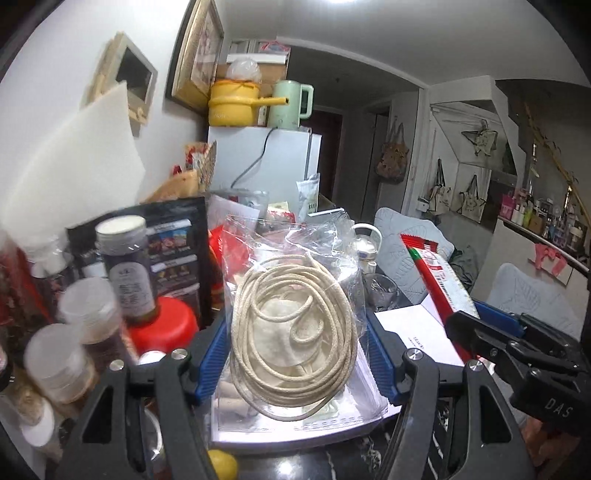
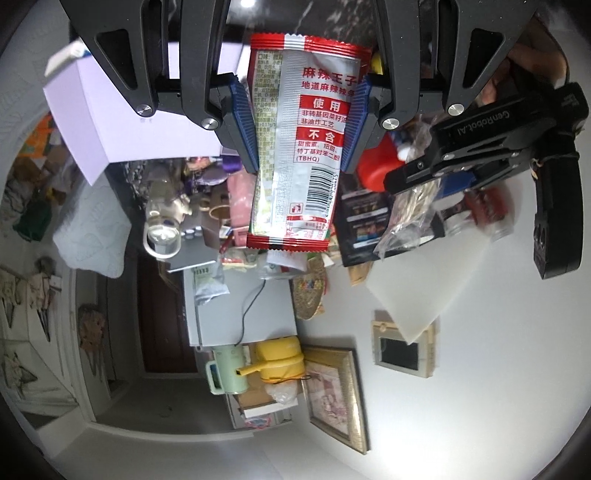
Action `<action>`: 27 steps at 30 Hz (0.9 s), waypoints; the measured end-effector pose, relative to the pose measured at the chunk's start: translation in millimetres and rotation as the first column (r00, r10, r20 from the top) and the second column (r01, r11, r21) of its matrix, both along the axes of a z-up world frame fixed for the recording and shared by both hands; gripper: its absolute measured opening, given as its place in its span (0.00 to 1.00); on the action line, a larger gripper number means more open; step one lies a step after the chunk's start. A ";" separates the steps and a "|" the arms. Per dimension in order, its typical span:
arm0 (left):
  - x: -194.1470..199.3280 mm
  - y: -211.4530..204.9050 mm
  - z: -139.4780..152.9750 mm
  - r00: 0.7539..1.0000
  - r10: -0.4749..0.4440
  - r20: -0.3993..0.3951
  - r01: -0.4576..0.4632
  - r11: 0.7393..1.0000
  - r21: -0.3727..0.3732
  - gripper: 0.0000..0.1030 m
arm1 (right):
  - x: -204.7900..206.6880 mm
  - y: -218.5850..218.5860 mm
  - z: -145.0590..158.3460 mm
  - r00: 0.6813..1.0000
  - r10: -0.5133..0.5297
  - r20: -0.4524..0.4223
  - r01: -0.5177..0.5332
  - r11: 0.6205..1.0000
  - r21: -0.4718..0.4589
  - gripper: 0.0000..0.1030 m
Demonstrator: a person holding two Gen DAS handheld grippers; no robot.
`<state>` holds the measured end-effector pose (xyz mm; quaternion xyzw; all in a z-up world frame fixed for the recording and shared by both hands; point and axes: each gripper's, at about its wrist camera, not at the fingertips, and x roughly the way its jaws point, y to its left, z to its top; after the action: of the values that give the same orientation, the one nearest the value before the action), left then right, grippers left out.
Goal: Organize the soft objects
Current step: 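Lift the bagged cable and packet and carry both over the gift box, then lower the bagged cable and packet into the box and open both grippers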
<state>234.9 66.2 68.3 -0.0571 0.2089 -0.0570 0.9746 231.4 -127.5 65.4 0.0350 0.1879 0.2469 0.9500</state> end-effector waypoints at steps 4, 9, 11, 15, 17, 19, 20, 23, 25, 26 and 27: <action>24.1 -4.3 -10.3 1.000 0.002 -0.028 -0.002 1.000 0.014 0.64 | 26.7 -0.8 -9.0 1.000 0.003 -0.029 -0.003 1.000 0.017 0.43; 52.2 -8.3 -23.1 0.998 0.012 -0.059 -0.010 0.999 0.044 0.64 | 54.9 0.3 -22.1 0.998 -0.007 -0.055 0.007 1.000 0.003 0.43; 63.6 -8.1 -30.4 0.997 0.015 -0.074 -0.012 0.999 0.044 0.64 | 65.3 0.1 -27.8 0.998 -0.012 -0.067 0.012 1.000 -0.005 0.43; 88.7 -8.5 -48.8 0.992 0.027 -0.120 -0.021 0.998 0.057 0.64 | 80.9 0.7 -40.7 0.995 -0.031 -0.091 0.028 0.999 -0.032 0.43; 100.0 -10.4 -59.3 0.988 0.035 -0.149 -0.024 0.997 0.079 0.64 | 89.3 0.9 -48.1 0.994 -0.033 -0.107 0.028 0.999 -0.040 0.43; 108.2 -11.4 -69.7 0.984 0.052 -0.172 -0.035 0.994 0.102 0.64 | 95.1 2.4 -54.6 0.992 -0.031 -0.123 0.024 0.998 -0.058 0.43; 111.3 -11.2 -73.6 0.982 0.057 -0.182 -0.038 0.994 0.107 0.64 | 98.2 3.4 -57.6 0.991 -0.032 -0.130 0.024 0.998 -0.063 0.43; 122.3 -8.7 -87.6 0.972 0.073 -0.223 -0.047 0.991 0.122 0.64 | 108.5 5.4 -67.9 0.986 -0.032 -0.164 0.020 0.997 -0.073 0.43; 129.2 -6.9 -97.3 0.965 0.091 -0.247 -0.057 0.988 0.142 0.64 | 114.0 6.6 -75.3 0.982 -0.031 -0.185 0.016 0.997 -0.082 0.43; 131.4 -6.3 -101.5 0.962 0.097 -0.257 -0.060 0.987 0.149 0.64 | 116.1 7.2 -77.9 0.981 -0.032 -0.192 0.016 0.996 -0.085 0.43; 134.0 -5.0 -104.7 0.958 0.101 -0.267 -0.061 0.986 0.154 0.64 | 119.0 8.1 -81.5 0.979 -0.034 -0.202 0.016 0.996 -0.091 0.43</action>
<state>369.0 61.1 -36.3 -0.0024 0.3426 0.0067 0.9395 350.3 -119.3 -16.2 0.0199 0.2946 0.2216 0.9294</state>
